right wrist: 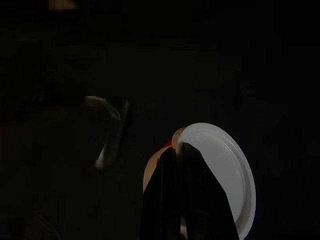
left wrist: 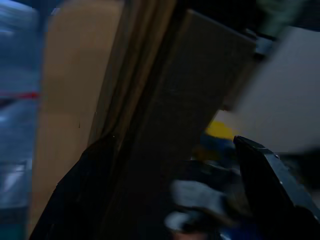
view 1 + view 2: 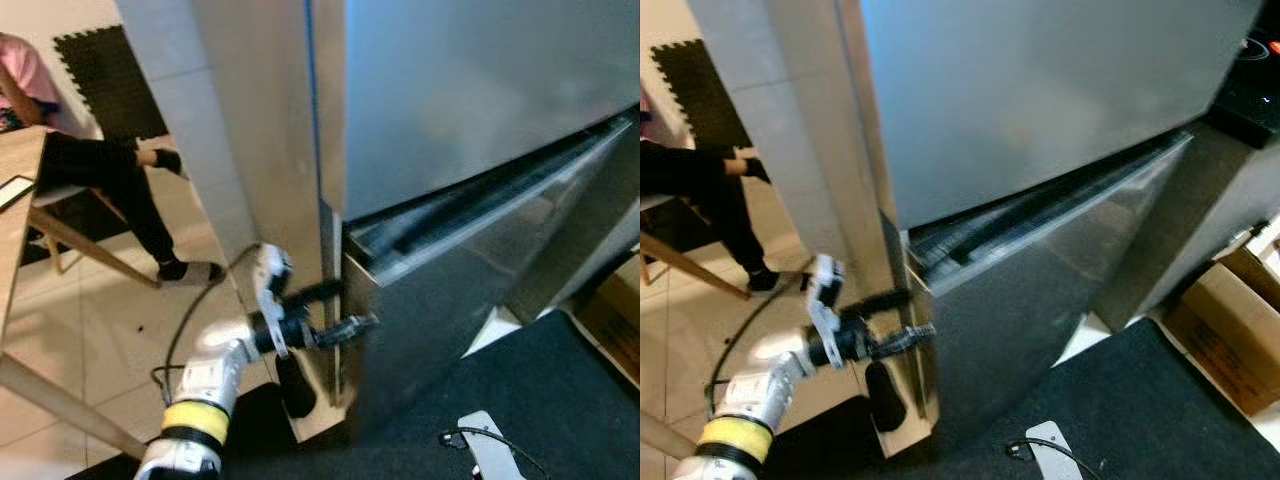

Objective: Restocking fridge

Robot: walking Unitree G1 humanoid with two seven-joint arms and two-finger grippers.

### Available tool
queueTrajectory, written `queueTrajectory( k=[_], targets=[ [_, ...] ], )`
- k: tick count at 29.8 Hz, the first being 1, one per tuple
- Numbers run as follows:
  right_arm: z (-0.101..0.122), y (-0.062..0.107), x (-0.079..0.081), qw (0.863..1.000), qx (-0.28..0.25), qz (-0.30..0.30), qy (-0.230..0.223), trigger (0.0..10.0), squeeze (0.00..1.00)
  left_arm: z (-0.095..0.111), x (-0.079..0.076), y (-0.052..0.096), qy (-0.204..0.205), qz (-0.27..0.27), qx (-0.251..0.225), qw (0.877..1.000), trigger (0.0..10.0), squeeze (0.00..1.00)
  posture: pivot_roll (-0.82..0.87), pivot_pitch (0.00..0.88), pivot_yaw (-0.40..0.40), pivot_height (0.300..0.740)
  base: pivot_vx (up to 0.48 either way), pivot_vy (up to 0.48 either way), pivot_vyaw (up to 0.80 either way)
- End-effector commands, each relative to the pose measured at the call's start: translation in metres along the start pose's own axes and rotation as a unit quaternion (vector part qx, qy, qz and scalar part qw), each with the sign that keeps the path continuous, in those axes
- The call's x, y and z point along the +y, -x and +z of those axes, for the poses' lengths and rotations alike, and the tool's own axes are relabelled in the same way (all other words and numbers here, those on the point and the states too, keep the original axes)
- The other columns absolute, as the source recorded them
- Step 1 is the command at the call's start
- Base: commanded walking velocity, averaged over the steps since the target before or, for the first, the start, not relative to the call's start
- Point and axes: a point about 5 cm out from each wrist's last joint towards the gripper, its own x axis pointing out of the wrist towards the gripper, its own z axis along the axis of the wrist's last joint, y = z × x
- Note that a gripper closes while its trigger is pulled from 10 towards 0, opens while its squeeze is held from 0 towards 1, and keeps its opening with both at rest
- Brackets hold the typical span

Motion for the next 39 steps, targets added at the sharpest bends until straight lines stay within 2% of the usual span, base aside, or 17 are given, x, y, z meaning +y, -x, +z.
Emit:
queueTrajectory(
  k=[1, 9, 11, 13, 17, 18, 19, 21, 22, 25, 26, 27, 28, 31, 32, 34, 39],
  targets=[
    [-0.007, 0.000, 0.002, 1.000, 0.008, 0.003, -0.006, 10.0, 0.00, 0.003, -0.005, -0.013, -0.002, -0.023, -0.007, 1.000, 10.0, 0.00, -0.01, 0.000, 0.023, 0.740, 0.000, 0.000, 0.00],
    [-0.008, 0.000, 0.005, 1.000, 0.007, 0.005, -0.005, 10.0, 0.00, -0.017, 0.018, 0.028, 0.017, 0.133, 0.023, 0.991, 10.0, 0.00, -0.01, 0.000, 0.024, 0.740, 0.000, 0.000, 0.00],
    [-0.008, 0.000, 0.006, 1.000, 0.008, 0.007, -0.006, 10.0, 0.00, -0.033, 0.028, 0.056, 0.035, 0.236, 0.047, 0.970, 10.0, 0.00, -0.01, 0.000, 0.026, 0.740, 0.000, 0.000, 0.00],
    [-0.008, 0.000, 0.006, 1.000, 0.008, 0.007, -0.006, 10.0, 0.00, -0.033, 0.028, 0.056, 0.035, 0.236, 0.047, 0.970, 10.0, 0.00, -0.01, 0.000, 0.026, 0.740, 0.000, 0.000, 0.00],
    [-0.009, 0.000, 0.007, 1.000, 0.009, 0.008, -0.006, 10.0, 0.00, -0.052, 0.030, 0.084, 0.068, 0.333, 0.071, 0.938, 10.0, 0.00, -0.01, 0.000, 0.029, 0.740, 0.000, 0.000, 0.00],
    [-0.010, 0.000, 0.007, 1.000, 0.009, 0.008, -0.006, 10.0, 0.00, -0.063, 0.028, 0.099, 0.086, 0.381, 0.082, 0.917, 10.0, 0.00, -0.01, 0.000, 0.032, 0.740, 0.000, 0.000, 0.00],
    [-0.010, 0.000, 0.007, 1.000, 0.009, 0.008, -0.006, 10.0, 0.00, -0.063, 0.028, 0.099, 0.086, 0.381, 0.082, 0.917, 10.0, 0.00, -0.01, 0.000, 0.032, 0.740, 0.000, 0.000, 0.00],
    [-0.011, 0.000, 0.008, 1.000, 0.009, 0.009, -0.008, 10.0, 0.00, -0.083, 0.019, 0.128, 0.123, 0.477, 0.095, 0.865, 10.0, 0.00, -0.01, 0.000, 0.034, 0.740, 0.000, 0.000, 0.00],
    [-0.011, 0.000, 0.008, 1.000, 0.009, 0.009, -0.008, 10.0, 0.00, -0.083, 0.019, 0.128, 0.123, 0.477, 0.095, 0.865, 10.0, 0.00, -0.01, 0.000, 0.034, 0.740, 0.000, 0.000, 0.00],
    [-0.012, 0.000, 0.009, 1.000, 0.013, 0.009, -0.003, 10.0, 0.00, -0.109, 0.002, 0.161, 0.165, 0.590, 0.118, 0.781, 10.0, 0.00, -0.01, 0.000, 0.037, 0.740, 0.000, 0.000, 0.00],
    [-0.012, 0.000, 0.009, 1.000, 0.013, 0.009, -0.003, 10.0, 0.00, -0.109, 0.002, 0.161, 0.165, 0.590, 0.118, 0.781, 10.0, 0.00, -0.01, 0.000, 0.037, 0.740, 0.000, 0.000, 0.00],
    [-0.012, 0.000, 0.009, 1.000, 0.015, 0.010, 0.004, 10.0, 0.00, -0.117, -0.006, 0.170, 0.174, 0.620, 0.135, 0.753, 10.0, 0.00, -0.02, 0.000, 0.037, 0.740, 0.000, 0.000, 0.00],
    [-0.012, 0.000, 0.009, 1.000, 0.015, 0.010, 0.004, 10.0, 0.00, -0.117, -0.006, 0.170, 0.174, 0.620, 0.135, 0.753, 10.0, 0.00, -0.02, 0.000, 0.037, 0.740, 0.000, 0.000, 0.00],
    [-0.013, 0.000, 0.011, 1.000, 0.017, 0.013, -0.002, 10.0, 0.00, -0.137, -0.026, 0.189, 0.207, 0.683, 0.158, 0.682, 10.0, 0.00, -0.01, 0.000, 0.036, 0.740, 0.000, 0.000, -0.79],
    [-0.013, 0.000, 0.011, 1.000, 0.017, 0.013, -0.002, 10.0, 0.00, -0.137, -0.026, 0.189, 0.207, 0.683, 0.158, 0.682, 10.0, 0.00, -0.01, 0.000, 0.036, 0.740, 0.000, 0.000, -0.79],
    [-0.013, 0.000, 0.011, 1.000, 0.017, 0.014, -0.001, 10.0, 0.00, -0.152, -0.043, 0.195, 0.236, 0.704, 0.170, 0.647, 10.0, 0.00, -0.01, 0.000, 0.036, 0.740, 0.000, 0.000, -0.79],
    [-0.012, 0.000, 0.012, 1.000, 0.017, 0.016, -0.001, 10.0, 0.00, -0.170, -0.065, 0.201, 0.270, 0.723, 0.186, 0.608, 10.0, 0.00, -0.02, 0.000, 0.037, 0.740, 0.000, 0.000, -0.79]
  ],
)
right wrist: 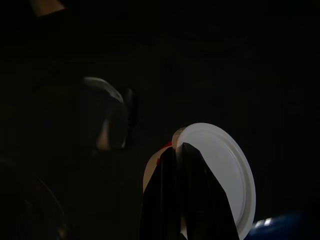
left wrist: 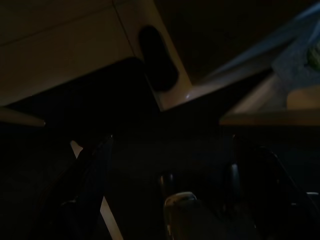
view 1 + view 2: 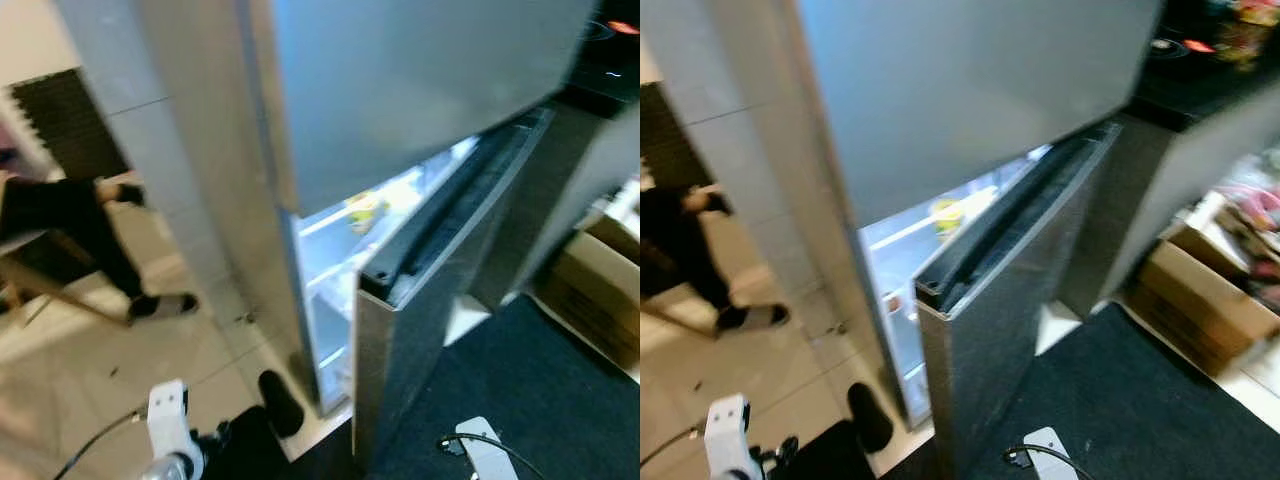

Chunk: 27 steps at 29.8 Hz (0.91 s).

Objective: Restocking fridge

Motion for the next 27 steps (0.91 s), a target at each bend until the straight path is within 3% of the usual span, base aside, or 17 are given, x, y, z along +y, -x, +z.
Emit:
queueTrajectory(
  k=[1, 10, 27],
  targets=[
    [0.000, 0.000, 0.002, 1.000, 0.002, 0.004, -0.002, 10.0, 0.00, -0.016, 0.005, 0.004, 0.019, 0.023, 0.025, 0.999, 10.0, 0.00, -0.02, 0.000, 0.037, 0.740, 0.000, 0.000, -0.79],
    [0.003, 0.000, 0.001, 1.000, -0.001, 0.006, 0.002, 10.0, 0.00, -0.022, 0.015, 0.009, 0.033, 0.062, 0.027, 0.997, 10.0, 0.00, -0.01, 0.000, 0.031, 0.740, 0.000, 0.000, -0.79],
    [0.007, -0.001, 0.006, 1.000, -0.008, 0.015, -0.011, 10.0, 0.00, -0.018, 0.015, 0.007, 0.026, 0.073, 0.027, 0.997, 10.0, 0.00, -0.02, 0.000, 0.047, 0.740, 0.000, 0.000, -0.79]
  ],
)
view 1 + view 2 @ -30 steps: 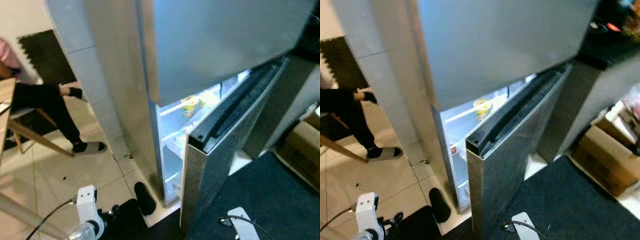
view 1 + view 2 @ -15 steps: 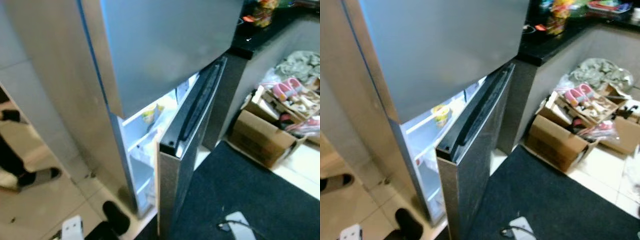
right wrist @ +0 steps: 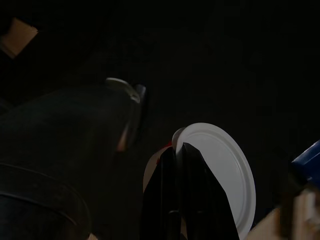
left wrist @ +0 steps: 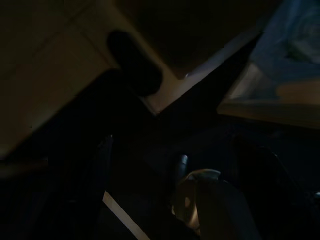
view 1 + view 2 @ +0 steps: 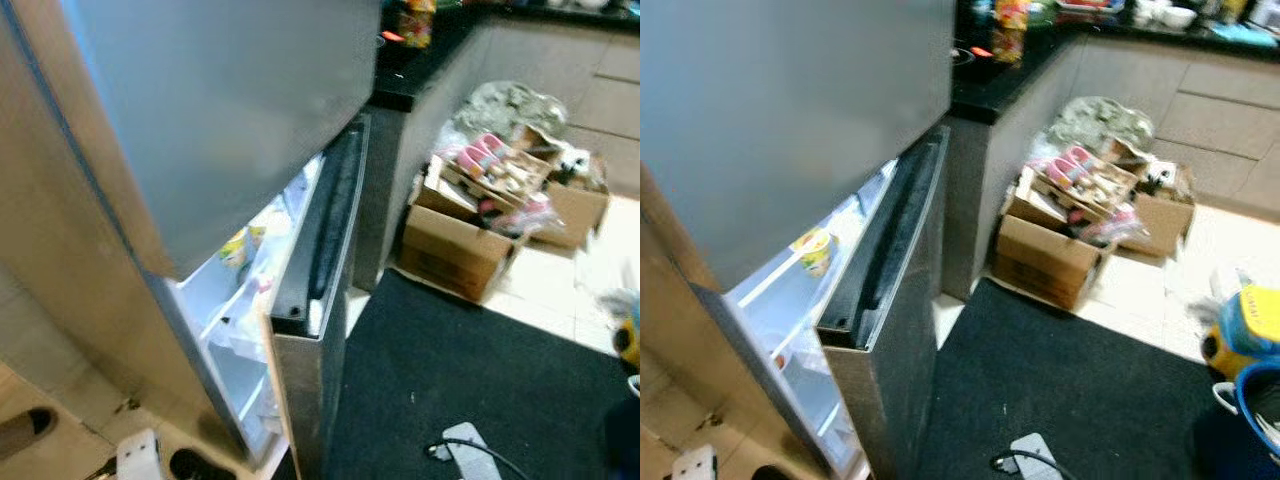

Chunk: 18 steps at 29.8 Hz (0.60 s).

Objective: Restocking fridge

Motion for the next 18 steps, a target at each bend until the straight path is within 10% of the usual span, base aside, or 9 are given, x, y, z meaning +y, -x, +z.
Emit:
queueTrajectory(
  k=[1, 18],
  targets=[
    [0.0010, 0.0004, -0.0030, 1.000, -0.005, -0.005, -0.009, 10.0, 0.00, 0.0031, -0.0002, -0.0007, -0.007, 0.001, -0.002, 1.000, 10.0, 0.00, -0.02, 0.000, 0.047, 0.740, 0.000, 0.000, -0.80],
    [0.0012, 0.0002, -0.0018, 1.000, -0.011, -0.006, -0.010, 10.0, 0.00, -0.0030, -0.0025, -0.0009, -0.011, 0.011, 0.018, 1.000, 10.0, 0.00, -0.01, 0.000, 0.044, 0.740, 0.000, 0.000, -0.02]
  ],
)
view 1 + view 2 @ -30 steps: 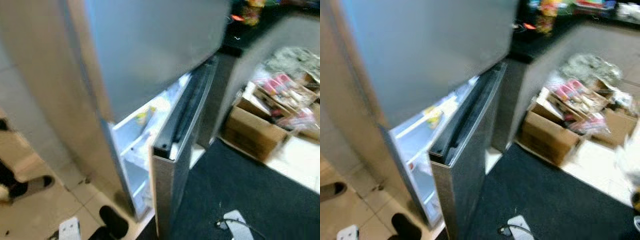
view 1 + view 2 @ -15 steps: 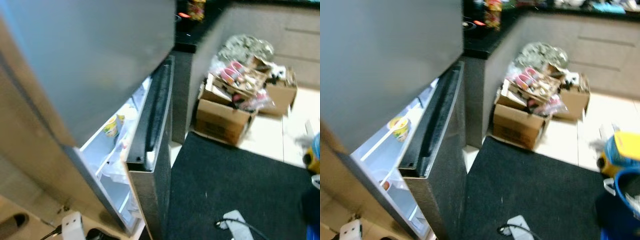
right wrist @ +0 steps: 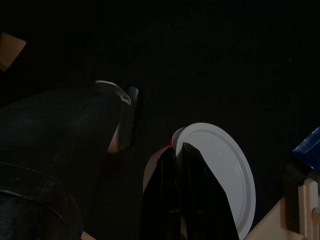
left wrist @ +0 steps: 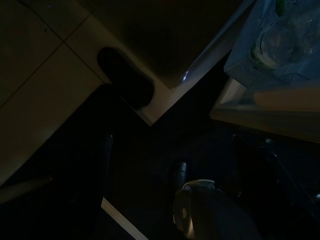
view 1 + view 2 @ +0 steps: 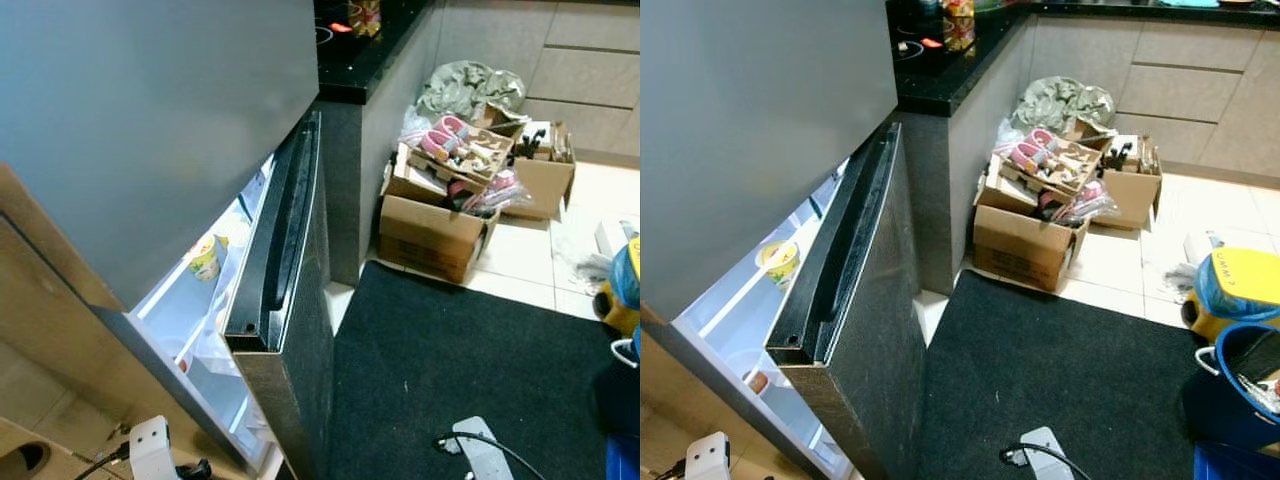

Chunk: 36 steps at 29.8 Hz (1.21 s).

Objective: Restocking fridge

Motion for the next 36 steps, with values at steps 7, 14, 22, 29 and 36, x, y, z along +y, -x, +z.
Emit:
queueTrajectory(
  k=[7, 14, 22, 29, 36],
  targets=[
    [0.0032, -0.0002, 0.0012, 1.000, -0.007, 0.002, -0.001, 10.0, 0.00, -0.0091, 0.0004, 0.0012, -0.003, 0.005, 0.018, 1.000, 10.0, 0.00, -0.01, 0.000, 0.039, 0.740, -0.104, 0.000, 0.00],
    [0.0036, -0.0001, 0.0007, 1.000, -0.008, 0.002, 0.000, 10.0, 0.00, -0.0092, 0.0002, 0.0012, -0.010, 0.006, 0.020, 1.000, 10.0, 0.00, -0.01, 0.000, 0.039, 0.740, -0.251, 0.000, 0.00],
    [0.0022, 0.0003, -0.0024, 1.000, -0.006, -0.002, 0.002, 10.0, 0.00, -0.0096, -0.0005, 0.0011, -0.019, 0.005, 0.023, 1.000, 10.0, 0.00, -0.02, 0.000, 0.036, 0.740, -0.291, 0.000, 0.00],
    [0.0026, 0.0005, -0.0041, 1.000, -0.007, -0.004, 0.006, 10.0, 0.00, -0.0093, -0.0010, 0.0009, -0.024, 0.005, 0.023, 0.999, 10.0, 0.00, -0.01, 0.000, 0.034, 0.740, -0.308, 0.000, 0.00],
    [0.0051, 0.0006, -0.0053, 1.000, -0.010, -0.005, 0.009, 10.0, 0.00, -0.0096, -0.0018, 0.0008, -0.025, 0.004, 0.023, 0.999, 10.0, 0.00, -0.01, 0.000, 0.030, 0.740, -0.313, 0.000, 0.00]
  ],
)
